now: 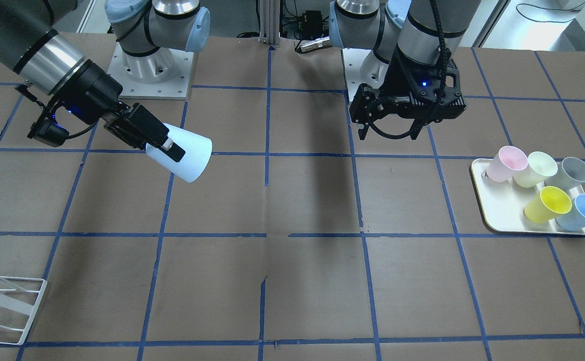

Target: Transfer IKEA cup to right arm and place on rack

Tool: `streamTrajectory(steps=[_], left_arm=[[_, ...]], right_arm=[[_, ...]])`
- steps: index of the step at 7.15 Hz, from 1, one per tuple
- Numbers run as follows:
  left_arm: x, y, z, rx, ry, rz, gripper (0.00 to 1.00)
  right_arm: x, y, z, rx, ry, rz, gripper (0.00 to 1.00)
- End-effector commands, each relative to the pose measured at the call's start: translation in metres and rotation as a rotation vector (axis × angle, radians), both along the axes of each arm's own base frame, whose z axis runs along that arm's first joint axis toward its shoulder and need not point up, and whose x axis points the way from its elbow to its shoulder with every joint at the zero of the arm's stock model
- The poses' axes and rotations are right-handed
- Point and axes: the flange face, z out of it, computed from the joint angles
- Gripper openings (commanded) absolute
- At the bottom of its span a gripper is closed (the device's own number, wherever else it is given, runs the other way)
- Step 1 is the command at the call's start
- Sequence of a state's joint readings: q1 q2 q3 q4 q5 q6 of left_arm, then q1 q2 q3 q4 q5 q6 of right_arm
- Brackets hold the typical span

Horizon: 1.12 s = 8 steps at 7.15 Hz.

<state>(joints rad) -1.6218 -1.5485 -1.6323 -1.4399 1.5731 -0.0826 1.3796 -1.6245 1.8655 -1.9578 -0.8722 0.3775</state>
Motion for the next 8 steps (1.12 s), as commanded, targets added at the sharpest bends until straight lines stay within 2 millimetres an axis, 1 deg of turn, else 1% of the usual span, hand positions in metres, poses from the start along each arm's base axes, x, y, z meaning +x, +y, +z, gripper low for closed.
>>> streamTrajectory(steps=[1,2,3,4,5,6,7,8], left_arm=[[0.008,-0.008,0.008,-0.007,-0.015,-0.010,1.00],[0.011,-0.007,0.008,-0.005,-0.010,-0.002,1.00],[0.009,-0.004,0.010,-0.008,-0.004,-0.004,1.00],[0.009,-0.003,0.010,-0.010,-0.003,-0.004,1.00],[0.009,-0.003,0.009,-0.007,-0.003,-0.004,1.00],[0.009,-0.002,0.010,-0.010,-0.003,-0.004,1.00],[0.009,-0.002,0.010,-0.011,-0.003,-0.004,1.00],[0.009,-0.002,0.011,-0.013,-0.002,-0.004,1.00]], right_arm=[[-0.026,-0.002,0.003,0.012,0.299,0.144,0.60],[-0.038,-0.003,0.000,-0.020,0.437,0.246,0.60],[-0.053,-0.006,-0.007,-0.034,0.579,0.362,0.59],[-0.071,-0.015,-0.014,-0.033,0.619,0.375,0.59],[-0.101,-0.023,-0.006,-0.075,0.653,0.380,0.59],[-0.131,-0.036,-0.011,-0.114,0.698,0.471,0.59],[-0.149,-0.046,-0.011,-0.141,0.743,0.488,0.59],[-0.160,-0.060,-0.015,-0.176,0.772,0.518,0.59]])
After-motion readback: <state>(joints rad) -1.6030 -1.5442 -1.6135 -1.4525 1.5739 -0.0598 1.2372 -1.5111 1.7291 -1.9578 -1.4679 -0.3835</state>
